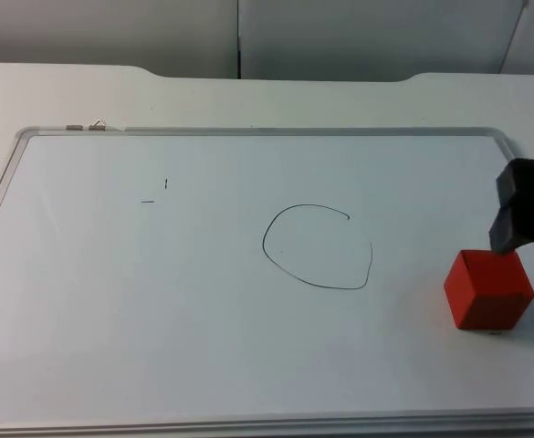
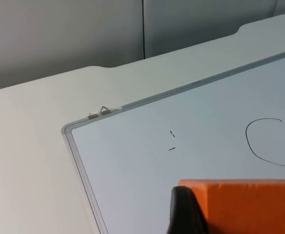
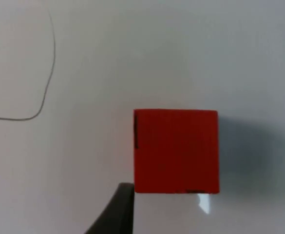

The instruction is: Pick up one cube with the left hand and another cube with the right hand. First place the cube in the right hand at the target position, then stack the cube in the left hand on top.

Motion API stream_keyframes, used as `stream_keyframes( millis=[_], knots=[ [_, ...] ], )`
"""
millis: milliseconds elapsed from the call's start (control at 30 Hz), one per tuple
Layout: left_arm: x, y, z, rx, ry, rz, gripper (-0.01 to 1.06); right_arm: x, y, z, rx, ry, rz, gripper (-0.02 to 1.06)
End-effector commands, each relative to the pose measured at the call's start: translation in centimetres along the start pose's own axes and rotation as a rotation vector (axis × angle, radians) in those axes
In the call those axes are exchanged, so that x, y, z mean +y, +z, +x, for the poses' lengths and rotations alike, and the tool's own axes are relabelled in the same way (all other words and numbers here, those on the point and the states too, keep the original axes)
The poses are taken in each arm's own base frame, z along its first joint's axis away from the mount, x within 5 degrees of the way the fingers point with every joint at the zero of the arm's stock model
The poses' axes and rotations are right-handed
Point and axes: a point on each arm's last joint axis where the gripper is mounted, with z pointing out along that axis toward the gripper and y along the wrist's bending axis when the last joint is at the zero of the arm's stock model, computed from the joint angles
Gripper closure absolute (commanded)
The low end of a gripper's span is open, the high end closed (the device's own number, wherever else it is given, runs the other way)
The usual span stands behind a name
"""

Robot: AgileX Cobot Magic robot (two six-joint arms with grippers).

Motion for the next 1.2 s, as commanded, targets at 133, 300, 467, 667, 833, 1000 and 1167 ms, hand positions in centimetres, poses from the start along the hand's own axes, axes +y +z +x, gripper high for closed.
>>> stream_keyframes(
  millis=[133, 300, 467, 667, 833, 1000, 1167],
  knots=[
    [-0.1, -0.1, -0.1, -0.022, -0.009, 0.015, 1.05, 1.0, 2.4, -0.1, 0.016, 0.016, -0.009, 0.09],
    [-0.1, -0.1, -0.1, -0.022, -0.009, 0.015, 1.05, 1.5, 4.3, -0.1, 0.025, -0.005, -0.019, 0.09],
    [-0.1, -0.1, -0.1, -0.022, -0.009, 0.015, 1.05, 1.8, 6.2, 0.1, 0.03, -0.006, -0.031, 0.09],
    [-0.1, -0.1, -0.1, -0.022, -0.009, 0.015, 1.05, 2.2, 7.4, 0.2, 0.028, 0.001, -0.048, 0.16],
    [-0.1, -0.1, -0.1, -0.022, -0.009, 0.015, 1.05, 2.1, 7.5, 0.1, 0.024, -0.005, -0.041, 0.48],
    [-0.2, -0.1, -0.1, -0.022, -0.007, 0.018, 1.05, 1.9, 7.5, -0.1, 0.002, -0.02, -0.021, 0.87],
    [-0.2, 0.0, 0.0, -0.017, -0.005, 0.018, 1.05, 1.9, 5.4, -0.9, -0.067, -0.062, -0.046, 1.05]
  ],
)
